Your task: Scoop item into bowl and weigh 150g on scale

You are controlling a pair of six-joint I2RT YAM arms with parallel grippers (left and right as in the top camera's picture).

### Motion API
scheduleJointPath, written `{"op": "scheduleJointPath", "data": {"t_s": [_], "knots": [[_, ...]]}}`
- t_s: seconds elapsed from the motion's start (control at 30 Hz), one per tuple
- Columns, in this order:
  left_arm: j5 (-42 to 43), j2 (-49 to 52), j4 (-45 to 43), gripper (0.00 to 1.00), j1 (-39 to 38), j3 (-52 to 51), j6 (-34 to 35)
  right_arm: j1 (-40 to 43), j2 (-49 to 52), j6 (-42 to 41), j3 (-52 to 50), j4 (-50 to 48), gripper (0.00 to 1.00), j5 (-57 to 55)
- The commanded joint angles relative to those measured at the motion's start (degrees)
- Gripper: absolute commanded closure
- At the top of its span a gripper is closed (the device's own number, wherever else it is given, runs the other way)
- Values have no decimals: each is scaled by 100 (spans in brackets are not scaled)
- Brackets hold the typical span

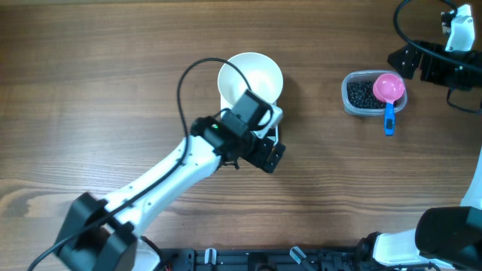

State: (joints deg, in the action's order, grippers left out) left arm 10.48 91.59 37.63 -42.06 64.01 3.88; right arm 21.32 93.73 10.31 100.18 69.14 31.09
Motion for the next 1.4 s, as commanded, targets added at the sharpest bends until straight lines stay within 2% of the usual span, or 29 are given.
{"op": "scheduleJointPath", "data": {"t_s": [0.0, 0.17, 0.4, 0.73, 0.9, 1.37], "knots": [[-162, 557, -118, 0, -221, -59, -953, -9, 57, -39, -39, -13, 0, 68], [-382, 896, -625, 0, -284, -59, -1373, -9, 57, -39, -39, -11, 0, 68], [-953, 1209, -782, 0, -472, -59, -1720, -9, 57, -39, -39, -11, 0, 68], [-1012, 1766, -1025, 0, -470, -59, -1718, -9, 57, -39, -39, -11, 0, 68], [-1276, 1886, -1025, 0, -426, -59, -1718, -9, 57, -39, -39, -13, 0, 68], [-1246, 2055, -979, 0, -393, -59, -1696, -9, 57, -39, -39, -11, 0, 68]]}}
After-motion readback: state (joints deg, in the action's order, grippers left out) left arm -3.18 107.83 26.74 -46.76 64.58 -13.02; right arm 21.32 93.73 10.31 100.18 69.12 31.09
